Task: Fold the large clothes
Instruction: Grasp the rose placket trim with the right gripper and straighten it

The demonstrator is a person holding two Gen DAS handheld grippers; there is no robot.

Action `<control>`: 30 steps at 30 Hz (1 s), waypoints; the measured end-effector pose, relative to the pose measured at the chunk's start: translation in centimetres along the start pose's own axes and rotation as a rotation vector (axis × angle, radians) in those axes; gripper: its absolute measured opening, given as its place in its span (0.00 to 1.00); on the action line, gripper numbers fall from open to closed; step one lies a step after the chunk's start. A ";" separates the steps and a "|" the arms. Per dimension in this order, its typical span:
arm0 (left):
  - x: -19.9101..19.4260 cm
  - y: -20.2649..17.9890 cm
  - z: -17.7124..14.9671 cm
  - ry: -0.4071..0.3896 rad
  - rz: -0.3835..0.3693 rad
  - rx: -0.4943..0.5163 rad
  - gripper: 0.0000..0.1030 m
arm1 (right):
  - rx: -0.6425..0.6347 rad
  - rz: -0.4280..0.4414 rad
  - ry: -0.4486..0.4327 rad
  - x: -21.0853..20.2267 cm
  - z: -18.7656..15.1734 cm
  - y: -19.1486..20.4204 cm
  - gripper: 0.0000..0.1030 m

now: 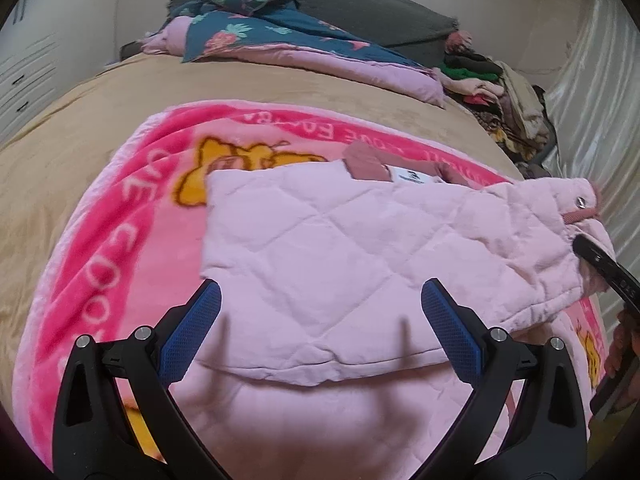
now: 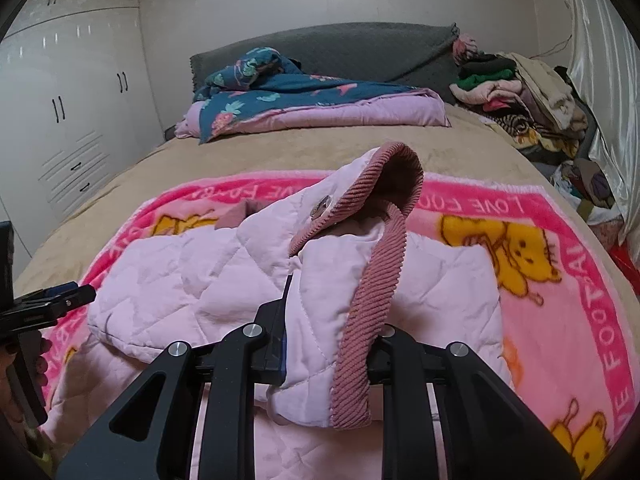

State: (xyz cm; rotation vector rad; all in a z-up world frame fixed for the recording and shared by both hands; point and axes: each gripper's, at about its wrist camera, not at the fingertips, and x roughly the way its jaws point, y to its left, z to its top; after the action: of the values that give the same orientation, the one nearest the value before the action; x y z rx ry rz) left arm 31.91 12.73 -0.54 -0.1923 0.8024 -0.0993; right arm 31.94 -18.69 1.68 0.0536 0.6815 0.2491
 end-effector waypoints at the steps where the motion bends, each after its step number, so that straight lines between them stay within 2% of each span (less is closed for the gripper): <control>1: 0.2 -0.5 -0.1 0.001 0.003 0.018 0.91 | -0.002 -0.006 0.006 0.3 0.0 0.0 0.19; 5: 0.6 -1.7 -0.1 -0.009 0.012 0.068 0.91 | -0.011 -0.037 0.030 1.4 -0.6 -0.1 0.22; 11: 1.3 -2.4 -0.2 -0.006 -0.010 0.085 0.71 | -0.001 -0.064 0.055 2.3 -1.4 -0.9 0.30; 13: 1.4 -2.6 -0.3 -0.004 -0.026 0.094 0.49 | 0.011 -0.068 0.063 2.6 -1.7 -1.1 0.32; 15: 1.7 -2.9 -0.4 0.006 -0.057 0.096 0.42 | 0.015 -0.075 0.070 2.9 -2.1 -1.3 0.33; 19: 2.1 -3.4 -0.7 0.011 -0.054 0.110 0.42 | 0.038 -0.098 0.081 3.1 -2.4 -1.7 0.45; 20: 2.2 -3.4 -0.7 0.012 -0.045 0.111 0.42 | 0.044 -0.110 0.077 3.0 -2.4 -1.8 0.53; 21: 2.5 -3.3 -0.7 0.017 -0.043 0.111 0.42 | 0.046 -0.122 0.069 2.8 -2.3 -2.0 0.56; 27: 3.6 -2.8 -1.3 0.049 -0.038 0.095 0.42 | 0.024 -0.167 0.030 1.5 -2.0 -2.0 0.71; 30: 5.0 -2.1 -1.8 0.108 -0.014 0.069 0.44 | 0.005 -0.147 0.022 1.3 -1.8 -1.3 0.76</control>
State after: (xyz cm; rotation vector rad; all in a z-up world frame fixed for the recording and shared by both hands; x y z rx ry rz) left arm 34.05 9.66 -4.87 -0.1277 0.9037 -0.1513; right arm 32.00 -19.71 -0.70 0.0057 0.7050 0.1067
